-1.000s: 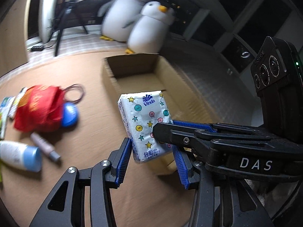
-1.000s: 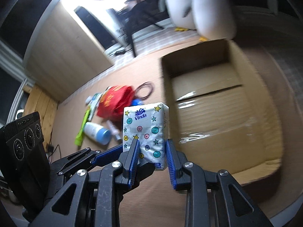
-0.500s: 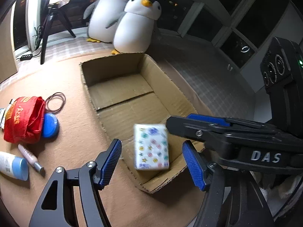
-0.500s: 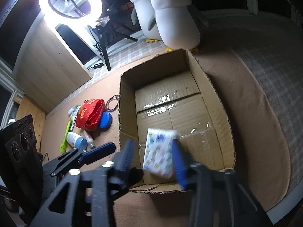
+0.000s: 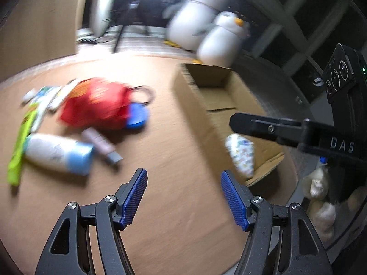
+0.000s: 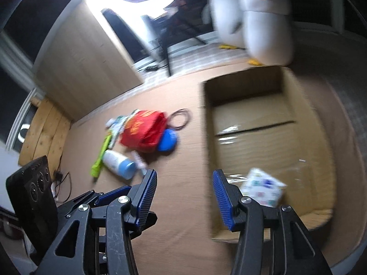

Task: Organize objects
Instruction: 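Carry the tissue pack into the cardboard box and open the right tool, then move the right tool to the white-and-blue lotion bottle, then close the right tool on the lotion bottle and lift it upright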

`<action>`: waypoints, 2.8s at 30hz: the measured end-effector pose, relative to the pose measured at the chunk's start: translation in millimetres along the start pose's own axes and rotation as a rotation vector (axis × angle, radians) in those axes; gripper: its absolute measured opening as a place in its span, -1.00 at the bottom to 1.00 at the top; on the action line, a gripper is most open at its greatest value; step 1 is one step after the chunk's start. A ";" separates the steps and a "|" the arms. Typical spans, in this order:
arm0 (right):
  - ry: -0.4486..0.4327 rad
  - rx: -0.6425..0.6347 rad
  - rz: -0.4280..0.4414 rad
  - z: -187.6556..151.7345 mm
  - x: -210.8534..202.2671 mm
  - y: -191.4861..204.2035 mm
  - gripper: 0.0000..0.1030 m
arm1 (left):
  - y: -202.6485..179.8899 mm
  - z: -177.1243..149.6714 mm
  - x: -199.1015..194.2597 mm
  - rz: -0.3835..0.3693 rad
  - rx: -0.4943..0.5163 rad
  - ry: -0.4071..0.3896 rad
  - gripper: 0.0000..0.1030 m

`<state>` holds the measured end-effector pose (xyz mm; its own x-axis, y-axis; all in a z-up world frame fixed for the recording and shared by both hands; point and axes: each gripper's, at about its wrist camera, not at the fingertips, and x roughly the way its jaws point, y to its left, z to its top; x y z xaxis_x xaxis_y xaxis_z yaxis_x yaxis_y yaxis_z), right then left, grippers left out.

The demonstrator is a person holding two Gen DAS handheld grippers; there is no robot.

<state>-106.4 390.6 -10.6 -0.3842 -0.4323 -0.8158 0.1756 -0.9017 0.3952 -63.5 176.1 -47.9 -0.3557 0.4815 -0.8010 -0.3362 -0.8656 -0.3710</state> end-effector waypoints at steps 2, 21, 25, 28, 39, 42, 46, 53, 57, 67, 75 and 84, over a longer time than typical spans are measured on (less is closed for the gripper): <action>0.027 -0.040 0.021 1.9 13.8 21.1 -0.09 | 25.8 -9.9 -12.9 0.024 -0.041 -0.006 0.37; 0.275 -0.352 0.057 25.2 183.4 179.6 -0.09 | 186.8 -83.7 -99.5 0.160 -0.320 -0.039 0.37; 0.295 -0.375 0.023 28.4 205.0 188.8 -0.09 | 197.3 -88.8 -106.9 0.170 -0.342 -0.046 0.37; 0.315 -0.384 0.009 28.2 215.9 191.5 -0.09 | 201.5 -89.8 -108.7 0.175 -0.354 -0.049 0.37; 0.369 -0.428 0.018 5.5 212.0 194.2 -0.22 | 200.1 -87.2 -105.5 0.166 -0.362 -0.048 0.37; 0.389 -0.392 0.045 -2.2 207.2 187.4 -0.25 | 199.0 -86.4 -103.6 0.159 -0.358 -0.045 0.37; 0.417 -0.341 0.087 -12.4 199.4 177.8 -0.27 | 194.2 -85.3 -97.8 0.151 -0.345 -0.033 0.37; 0.451 -0.242 0.138 -36.0 183.4 156.9 -0.28 | 179.4 -85.1 -77.8 0.114 -0.296 0.018 0.37; 0.427 -0.234 0.139 -38.5 170.3 151.2 -0.07 | 165.3 -84.6 -58.3 0.089 -0.259 0.056 0.37; 0.465 -0.256 0.148 -41.2 170.0 152.7 -0.03 | 158.6 -79.4 -20.0 0.014 -0.289 0.108 0.37; 0.508 -0.273 0.165 -48.8 179.4 156.7 -0.03 | 160.3 -69.6 -10.2 -0.013 -0.317 0.093 0.36; 0.520 -0.295 0.161 -57.3 185.2 158.8 -0.03 | 153.7 -63.0 -3.9 -0.010 -0.289 0.094 0.24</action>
<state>-97.8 166.9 -123.2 0.1465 -0.4437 -0.8841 0.4665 -0.7571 0.4573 -58.9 32.5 -131.4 -0.2665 0.4868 -0.8319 -0.0725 -0.8708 -0.4863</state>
